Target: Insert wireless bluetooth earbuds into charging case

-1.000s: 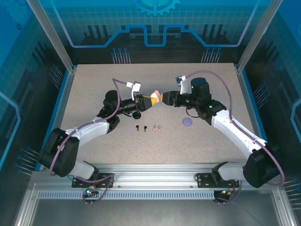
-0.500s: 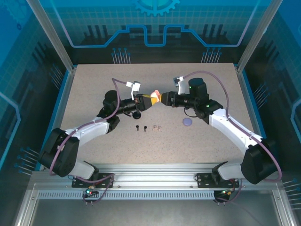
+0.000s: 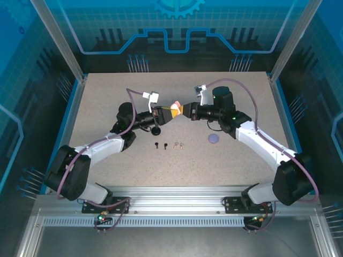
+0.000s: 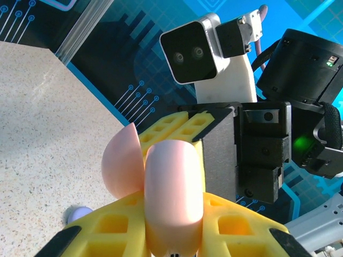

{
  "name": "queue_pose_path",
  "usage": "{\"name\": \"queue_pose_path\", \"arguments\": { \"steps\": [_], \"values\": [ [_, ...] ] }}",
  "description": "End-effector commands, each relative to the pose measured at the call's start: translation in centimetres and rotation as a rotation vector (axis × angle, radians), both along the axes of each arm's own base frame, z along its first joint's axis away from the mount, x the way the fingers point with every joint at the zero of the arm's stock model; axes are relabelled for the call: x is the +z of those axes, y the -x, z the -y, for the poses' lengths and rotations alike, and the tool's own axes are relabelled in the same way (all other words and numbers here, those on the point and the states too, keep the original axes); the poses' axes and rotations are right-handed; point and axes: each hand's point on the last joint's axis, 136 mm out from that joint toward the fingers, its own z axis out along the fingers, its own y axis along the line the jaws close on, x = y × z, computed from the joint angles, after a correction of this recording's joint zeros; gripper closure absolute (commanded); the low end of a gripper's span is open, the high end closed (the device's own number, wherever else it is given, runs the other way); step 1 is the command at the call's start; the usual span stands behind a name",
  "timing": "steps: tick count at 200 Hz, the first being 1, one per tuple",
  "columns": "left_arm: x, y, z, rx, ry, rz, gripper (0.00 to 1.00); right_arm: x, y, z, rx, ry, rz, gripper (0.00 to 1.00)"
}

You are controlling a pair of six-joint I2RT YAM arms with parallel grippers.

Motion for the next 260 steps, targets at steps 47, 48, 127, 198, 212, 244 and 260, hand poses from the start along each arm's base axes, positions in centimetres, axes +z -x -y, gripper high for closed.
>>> {"name": "queue_pose_path", "arguments": {
  "steps": [47,48,127,198,212,244,260],
  "values": [
    [1.6,1.4,0.8,-0.071,0.038,0.065,0.73,1.2,0.1,-1.0,0.025,-0.003,0.025,1.0],
    [1.6,1.4,0.8,-0.07,0.039,0.064,0.72,1.2,0.1,-1.1,0.025,-0.003,0.025,1.0],
    [2.3,0.0,-0.4,0.007,0.026,0.087,0.35,1.5,-0.6,1.3,-0.073,0.129,0.052,1.0],
    [3.1,-1.5,-2.2,0.024,-0.138,0.12,0.15,2.4,-2.3,3.5,-0.103,0.192,0.081,1.0],
    [3.3,-2.1,-2.4,0.029,-0.18,0.129,0.14,2.6,-2.8,3.8,-0.095,0.221,0.092,1.0],
    [3.5,-3.2,-2.4,0.002,-0.285,0.137,0.14,2.8,-3.9,4.5,-0.066,0.297,0.142,1.0],
    [3.3,-3.6,-2.2,-0.022,-0.331,0.137,0.14,2.9,-4.4,4.5,-0.042,0.326,0.17,1.0]
  ]
}}
